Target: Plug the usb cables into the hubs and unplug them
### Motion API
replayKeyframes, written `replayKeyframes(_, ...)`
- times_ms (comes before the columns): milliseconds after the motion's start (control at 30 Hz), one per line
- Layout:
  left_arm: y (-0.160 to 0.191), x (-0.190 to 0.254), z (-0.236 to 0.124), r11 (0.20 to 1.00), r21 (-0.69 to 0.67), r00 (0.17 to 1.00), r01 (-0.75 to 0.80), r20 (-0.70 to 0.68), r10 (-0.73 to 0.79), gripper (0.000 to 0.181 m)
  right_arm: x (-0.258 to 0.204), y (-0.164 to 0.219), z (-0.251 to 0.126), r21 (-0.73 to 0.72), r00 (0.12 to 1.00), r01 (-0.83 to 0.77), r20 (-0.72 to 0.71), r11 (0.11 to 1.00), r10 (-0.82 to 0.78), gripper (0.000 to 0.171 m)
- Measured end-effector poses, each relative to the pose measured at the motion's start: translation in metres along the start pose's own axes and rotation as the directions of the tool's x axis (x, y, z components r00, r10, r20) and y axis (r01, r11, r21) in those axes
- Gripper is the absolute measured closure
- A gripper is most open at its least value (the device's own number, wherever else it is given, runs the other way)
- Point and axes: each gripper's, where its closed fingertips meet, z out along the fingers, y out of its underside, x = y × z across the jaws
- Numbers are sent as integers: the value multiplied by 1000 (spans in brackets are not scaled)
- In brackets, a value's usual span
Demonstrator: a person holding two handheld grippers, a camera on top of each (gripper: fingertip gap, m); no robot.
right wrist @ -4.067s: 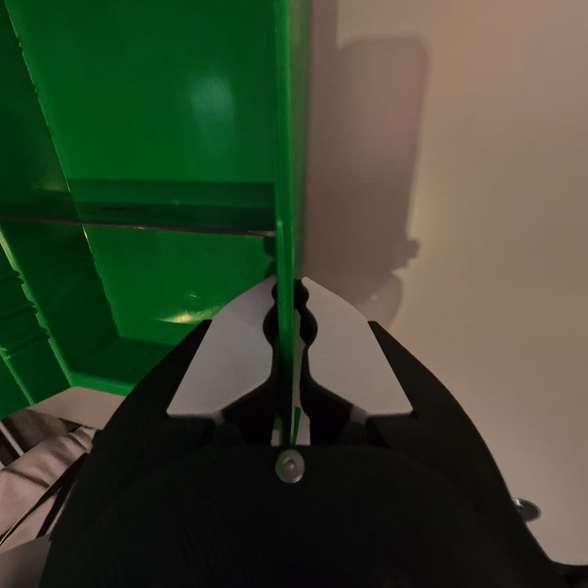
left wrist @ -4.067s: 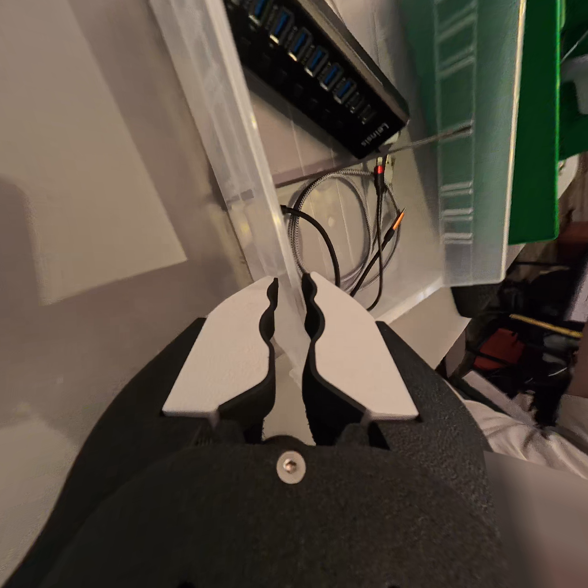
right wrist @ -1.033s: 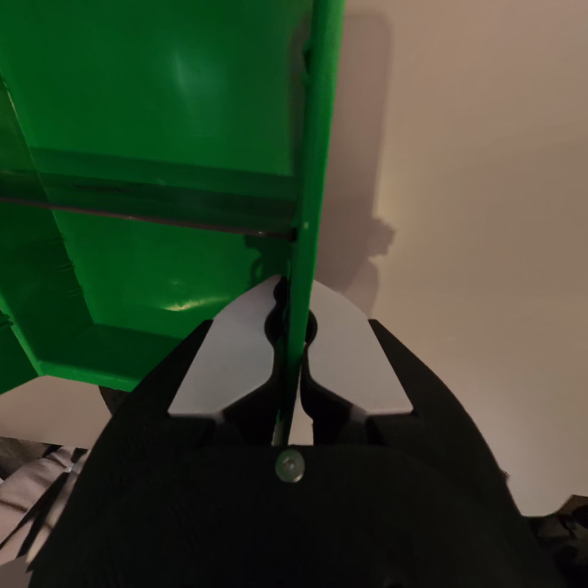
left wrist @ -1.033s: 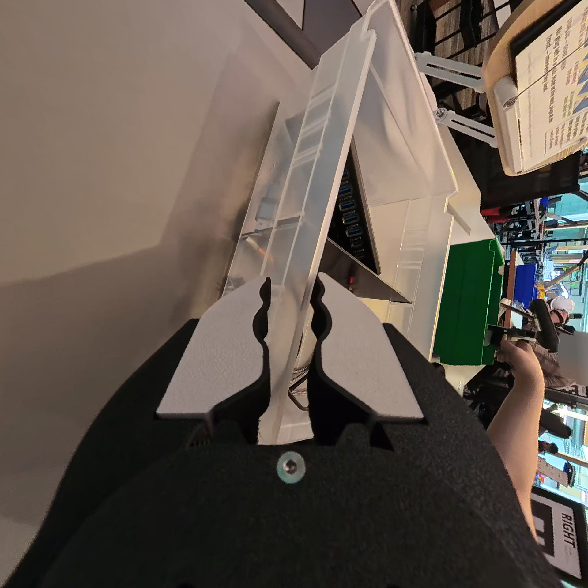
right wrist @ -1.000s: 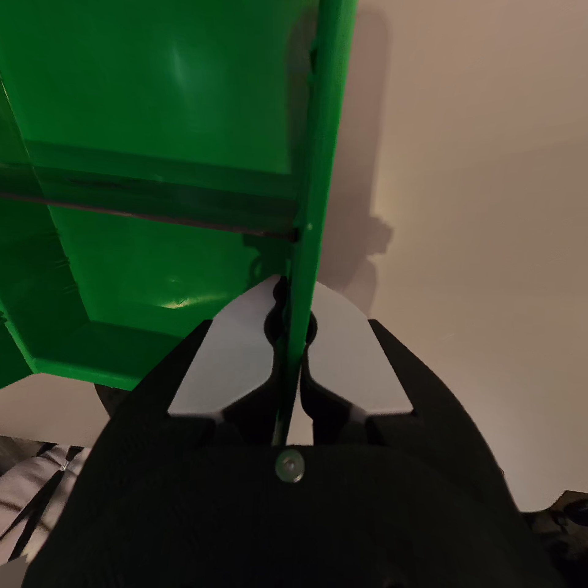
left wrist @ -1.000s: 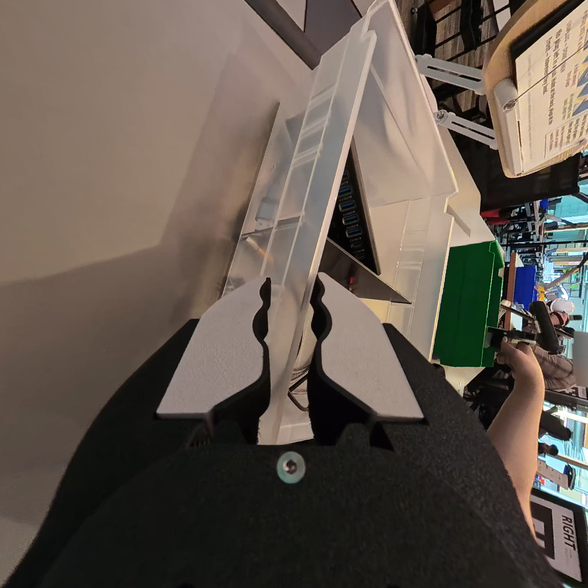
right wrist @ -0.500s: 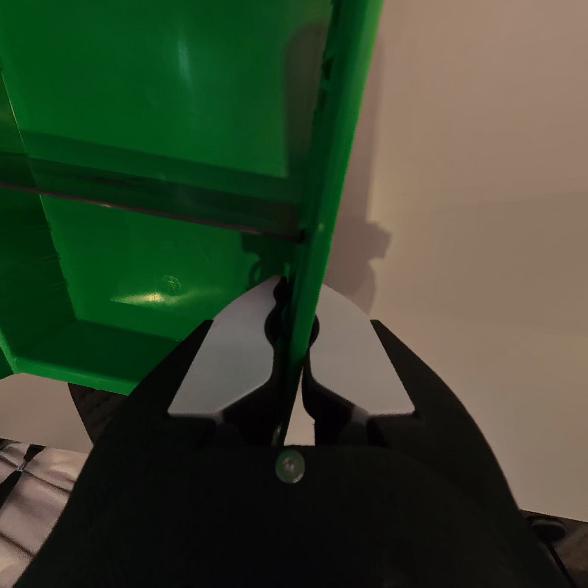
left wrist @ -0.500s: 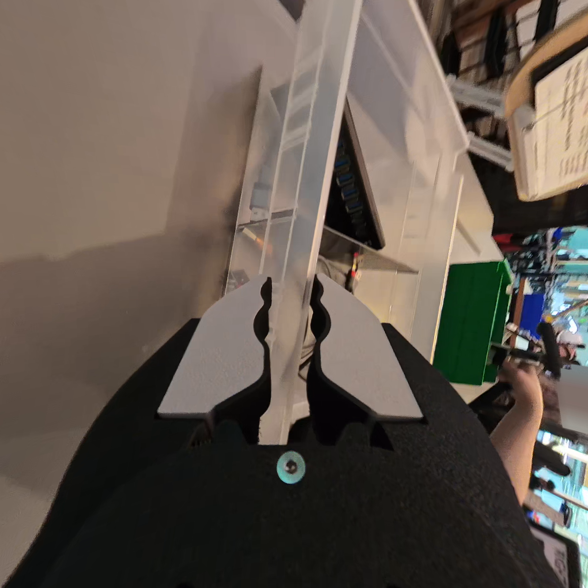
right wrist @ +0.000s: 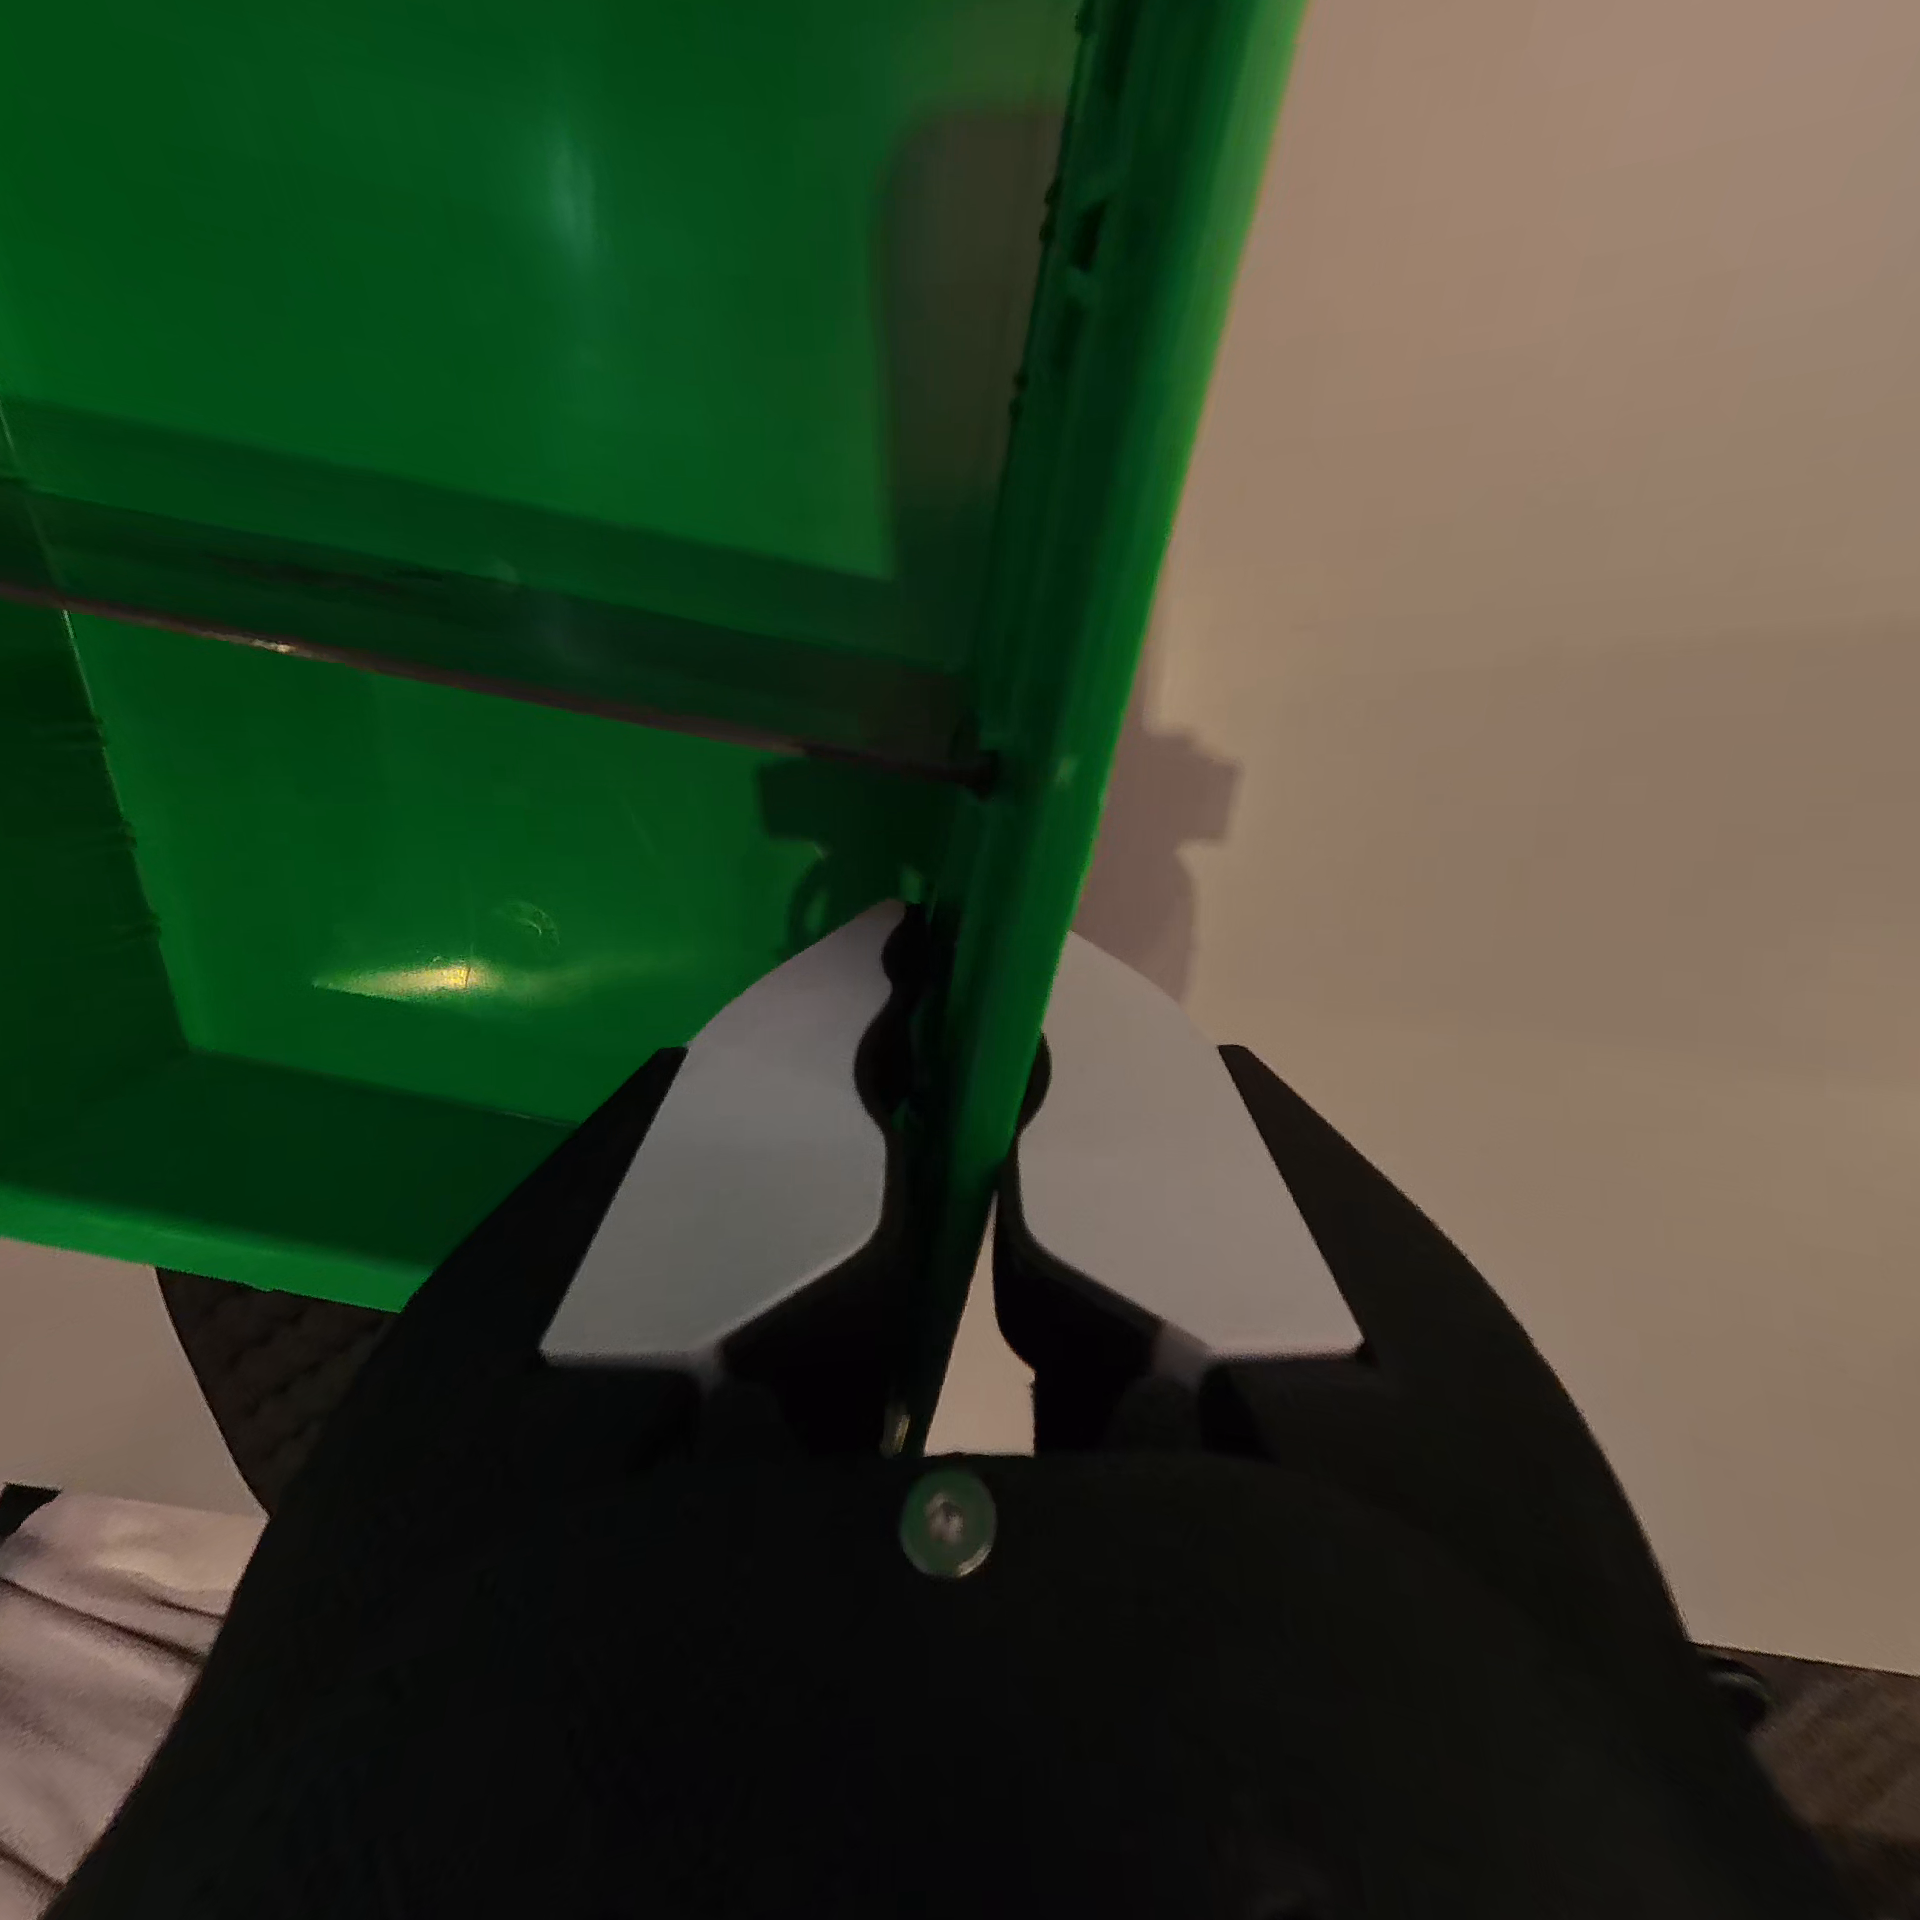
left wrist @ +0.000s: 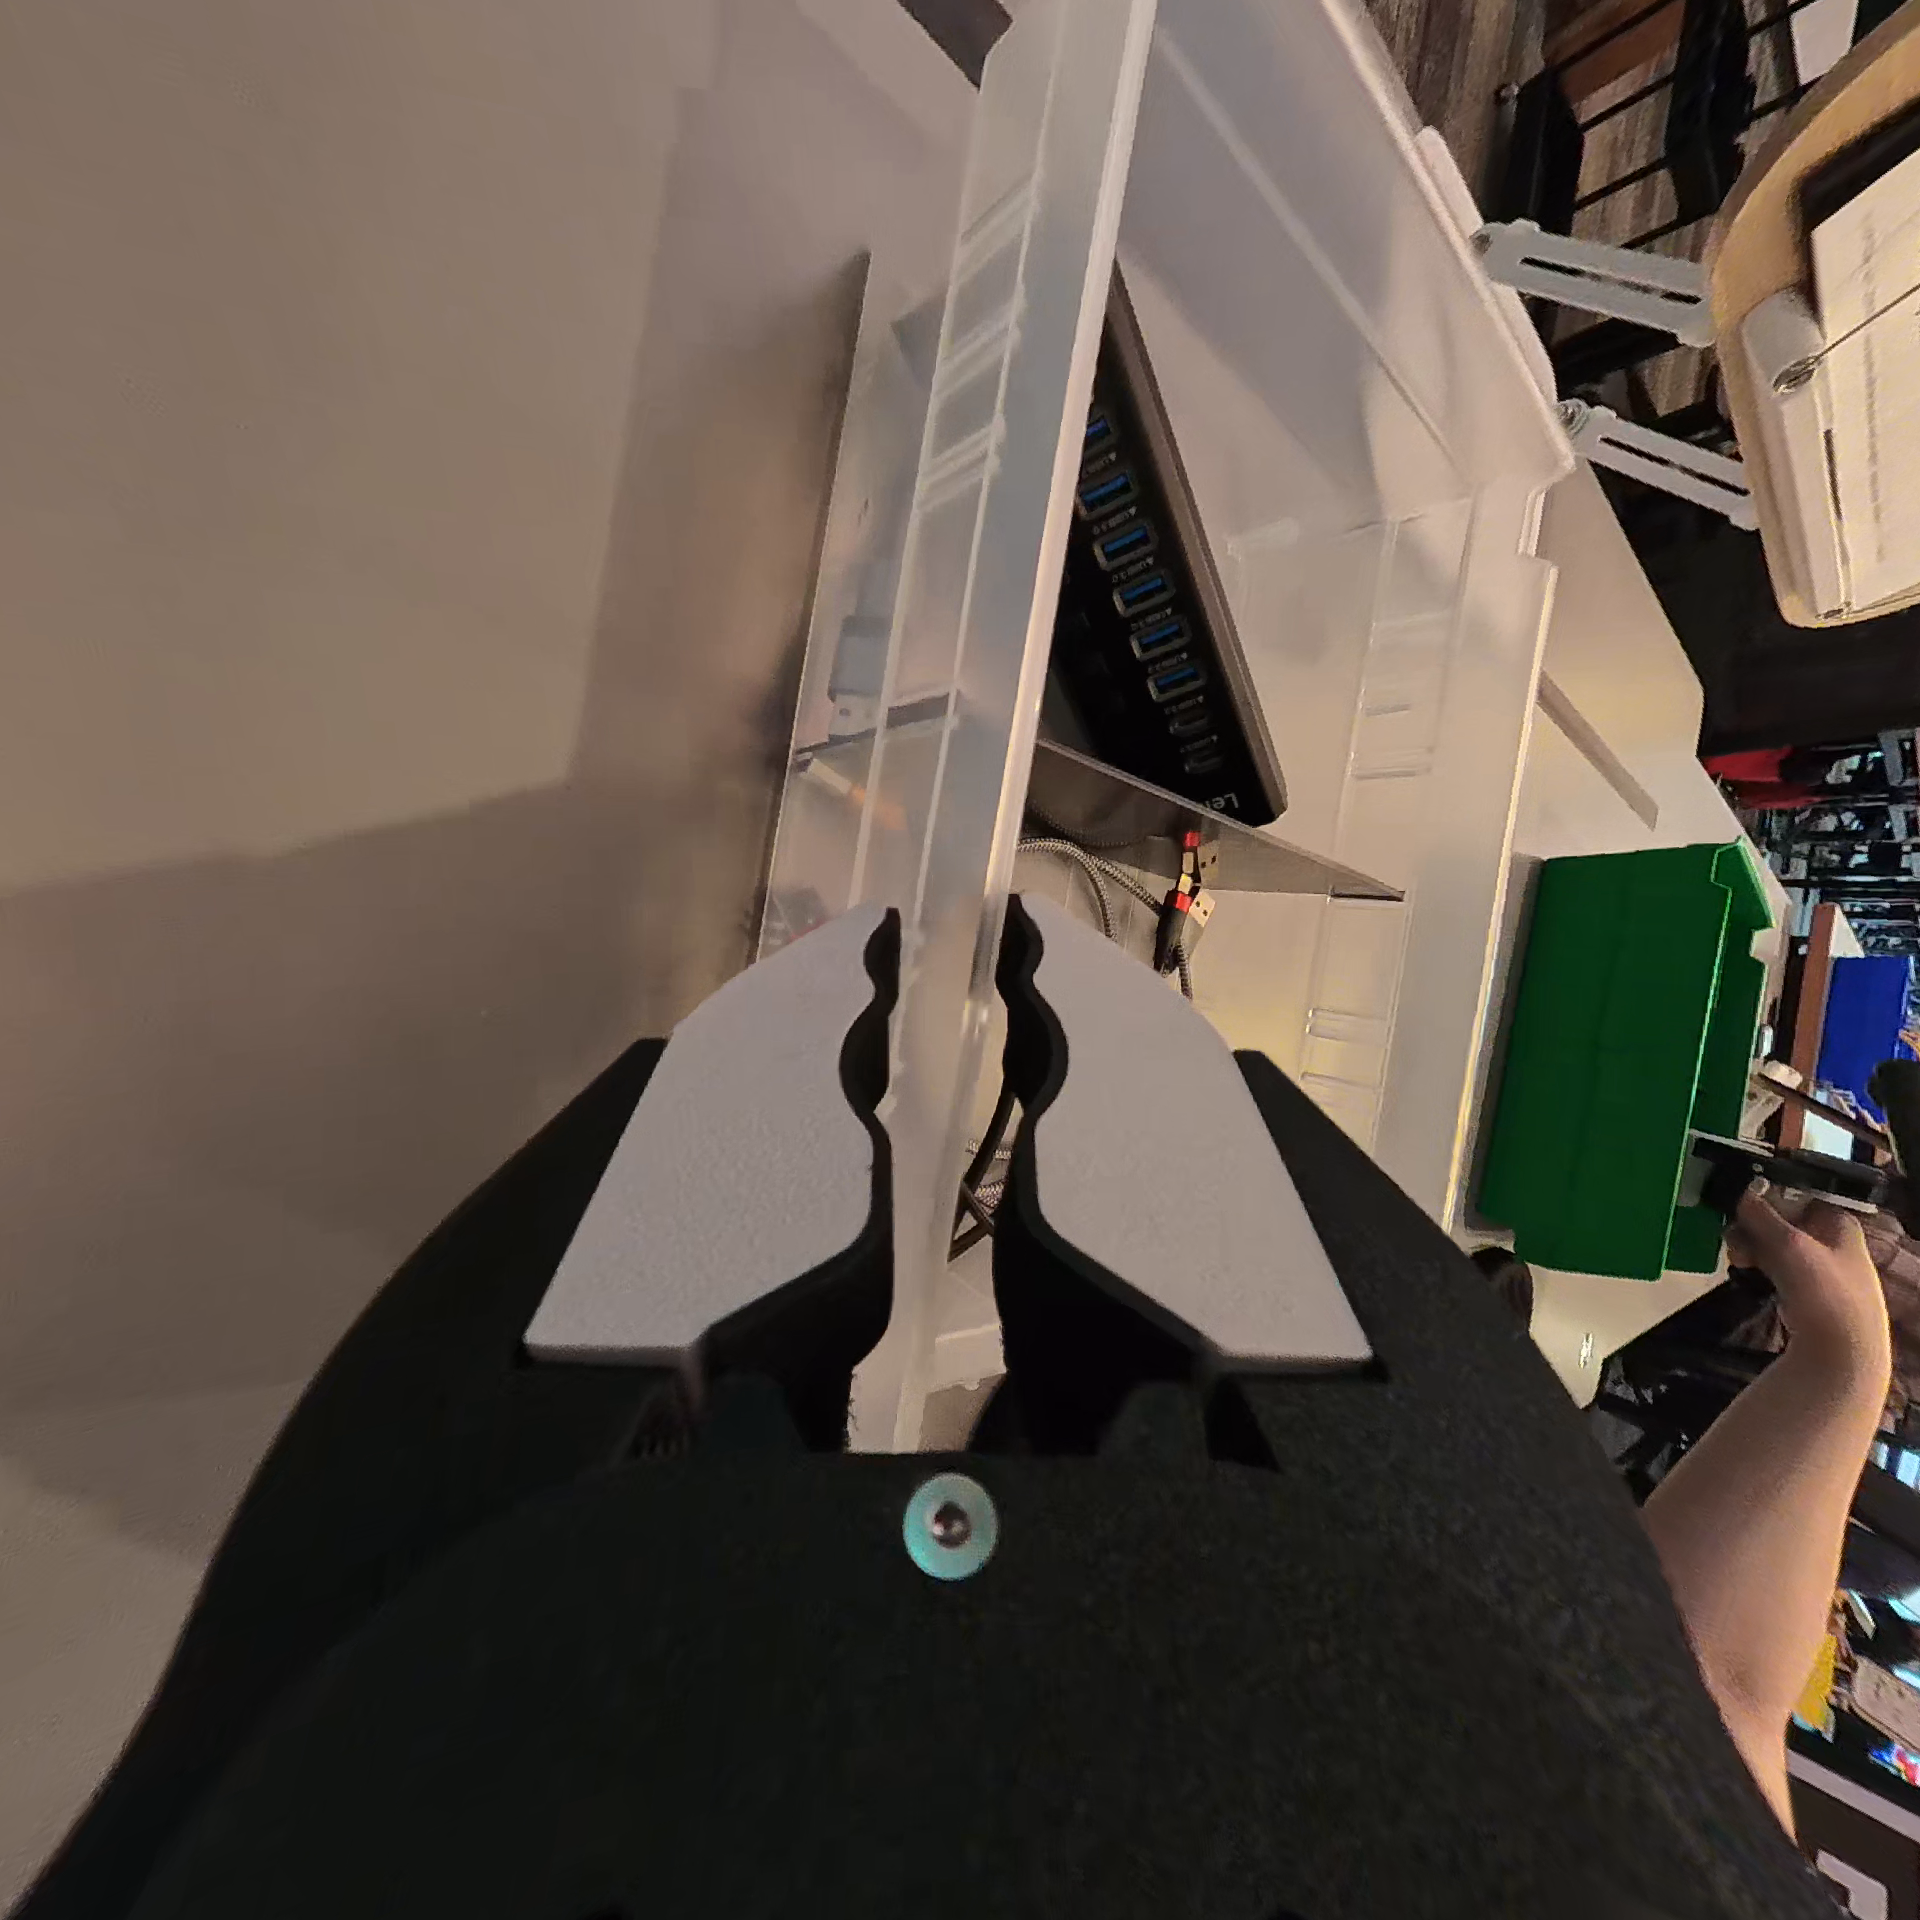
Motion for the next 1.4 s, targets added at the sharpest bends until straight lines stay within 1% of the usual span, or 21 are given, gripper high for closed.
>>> replayKeyframes(233,-18,11,-19,991,131,998,23,-67,-14,171,6,-7,0,-11,1000,-19,2,1000,19,159)
replayKeyframes(367,-26,21,-41,975,221,998,-35,-47,46,171,7,-8,1,-5,1000,-8,-12,1000,8,157)
replayKeyframes(433,-34,37,-58,948,302,991,-97,-61,121,169,8,-8,0,12,1000,-1,-11,1000,1,156)
replayKeyframes(500,-50,62,-85,867,447,965,-220,-29,260,167,9,-7,-4,32,998,32,-51,999,-30,154)
replayKeyframes(567,-57,96,-106,743,554,903,-375,37,428,163,6,-13,-19,113,992,71,-114,991,-58,145)
replayKeyframes(600,-57,110,-112,693,579,875,-429,76,479,161,6,-17,-30,165,985,86,-162,983,-59,138)
replayKeyframes(633,-57,121,-115,660,593,859,-461,112,500,157,5,-21,-43,220,979,92,-197,971,-48,137)
replayKeyframes(667,-56,130,-114,636,603,849,-481,138,511,148,2,-26,-58,284,973,88,-228,955,-22,135)
replayKeyframes(733,-54,147,-106,600,594,813,-536,173,555,127,-12,-42,-95,444,967,112,-256,889,7,129)
replayKeyframes(767,-52,154,-99,586,568,785,-578,192,589,125,-25,-52,-116,534,963,148,-268,832,1,127)
replayKeyframes(800,-52,158,-92,574,548,766,-608,215,606,124,-41,-63,-141,630,960,199,-281,750,-19,125)
replayKeyframes(867,-54,162,-79,562,523,744,-641,243,623,125,-90,-85,-198,817,953,298,-289,494,-96,114)
replayKeyframes(967,-54,162,-59,596,465,742,-654,246,623,125,-160,-90,-276,943,937,326,-311,72,-160,107)
replayKeyframes(1000,-54,160,-52,617,445,750,-649,237,618,125,-178,-90,-293,947,932,321,-320,-23,-171,108)
replayKeyframes(1033,-51,158,-42,653,418,767,-632,216,604,125,-192,-90,-301,947,929,314,-320,-59,-185,110)
replayKeyframes(1100,-44,148,-17,757,329,823,-564,152,547,132,-214,-93,-299,954,925,294,-300,-61,-235,109)
replayKeyframes(1167,-29,137,8,885,194,905,-424,53,422,153,-231,-96,-286,964,916,255,-265,-72,-301,111)
replayKeyframes(1200,-25,136,18,921,142,931,-363,1,366,152,-238,-101,-280,971,911,229,-240,-72,-335,113)
replayKeyframes(1267,-26,135,34,949,108,952,-295,-48,301,151,-247,-109,-259,974,890,227,-203,11,-407,112)
replayKeyframes(1333,-31,124,48,947,90,951,-308,32,307,143,-244,-116,-242,964,887,256,-204,74,-415,112)
replayKeyframes(1400,-36,109,54,949,51,941,-312,156,301,135,-240,-119,-234,953,887,289,-230,94,-400,112)
